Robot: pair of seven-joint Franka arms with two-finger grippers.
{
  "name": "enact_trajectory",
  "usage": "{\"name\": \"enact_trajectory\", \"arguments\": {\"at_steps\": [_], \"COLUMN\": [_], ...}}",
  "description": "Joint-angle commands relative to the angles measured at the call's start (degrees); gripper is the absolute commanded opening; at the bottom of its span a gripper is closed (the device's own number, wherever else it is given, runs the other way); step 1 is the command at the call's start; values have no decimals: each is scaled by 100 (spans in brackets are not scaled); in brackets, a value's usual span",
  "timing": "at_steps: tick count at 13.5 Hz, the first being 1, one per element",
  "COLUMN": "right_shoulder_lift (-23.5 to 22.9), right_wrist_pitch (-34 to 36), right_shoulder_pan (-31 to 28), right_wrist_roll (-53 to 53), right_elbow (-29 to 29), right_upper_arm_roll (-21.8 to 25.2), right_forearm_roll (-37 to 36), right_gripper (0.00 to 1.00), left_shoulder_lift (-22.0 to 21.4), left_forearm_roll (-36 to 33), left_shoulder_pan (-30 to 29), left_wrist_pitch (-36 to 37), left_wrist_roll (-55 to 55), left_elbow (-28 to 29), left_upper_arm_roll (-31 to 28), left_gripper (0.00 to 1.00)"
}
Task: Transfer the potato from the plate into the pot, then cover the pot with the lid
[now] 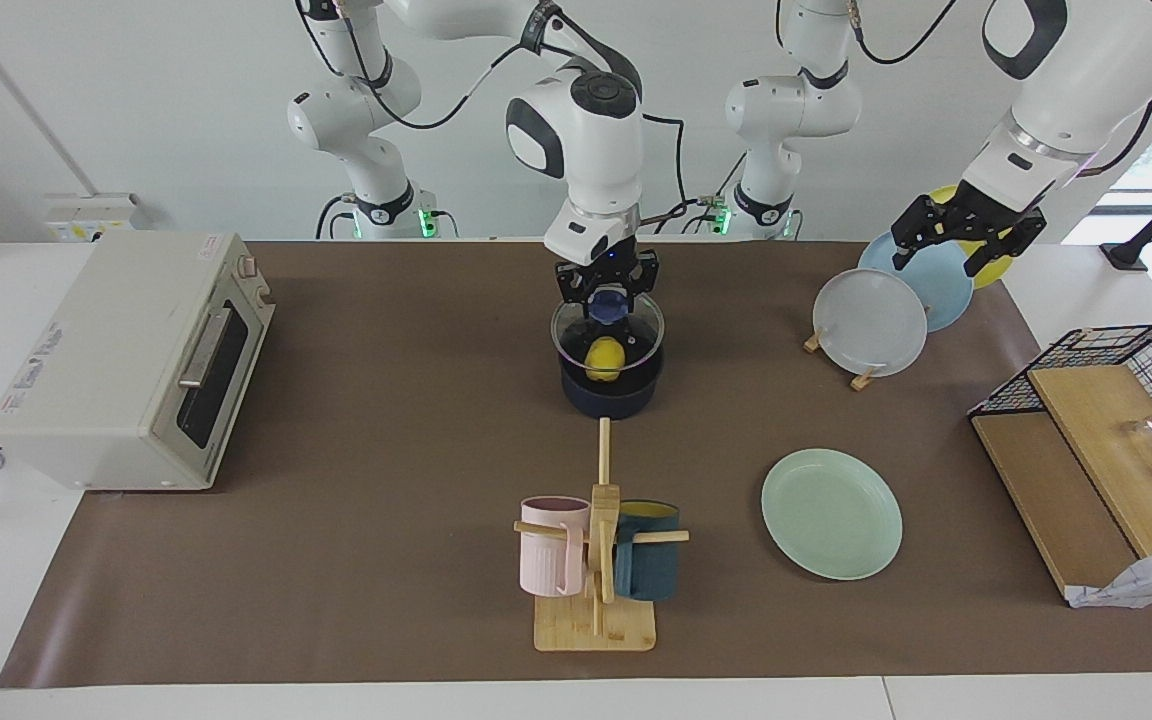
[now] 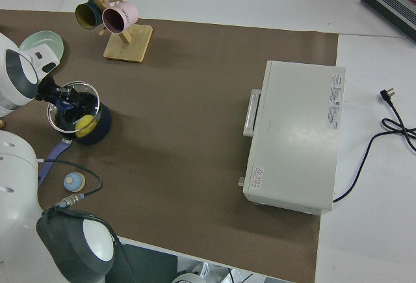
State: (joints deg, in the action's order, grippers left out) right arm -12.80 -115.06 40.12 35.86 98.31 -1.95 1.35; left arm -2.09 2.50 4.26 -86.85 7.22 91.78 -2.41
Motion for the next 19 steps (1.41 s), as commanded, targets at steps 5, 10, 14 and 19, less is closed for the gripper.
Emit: {"name": "enact_trajectory", "arguments": {"at_steps": [5,10,14,19], "right_shoulder_lift": [-319,-442,-478,-522], "right_wrist_pitch": [-368,-377,-377,-429], "right_shoulder_pan": [83,74,83,92], "right_wrist_roll": [79,53,17,17], "right_elbow": [39,39,31,31], "right_upper_arm_roll": [2,2,2,-7], "right_forearm_roll": [-12,-134,-267,-267], "right_gripper": [0,0,0,0], "left_shoulder_lift": [-28,-19,51,51], "left_forearm_roll": [-268,-206,-215,-242], "left_shoulder_pan": [39,57,22,22], "left_wrist_pitch": [89,124,19,-43], "left_wrist_roll": [8,-230,-265,-555], "left_elbow": [94,77,-54,-46], "left_upper_arm_roll": [-67,-119,-58,144], "left_gripper": [100,100,100,100]}}
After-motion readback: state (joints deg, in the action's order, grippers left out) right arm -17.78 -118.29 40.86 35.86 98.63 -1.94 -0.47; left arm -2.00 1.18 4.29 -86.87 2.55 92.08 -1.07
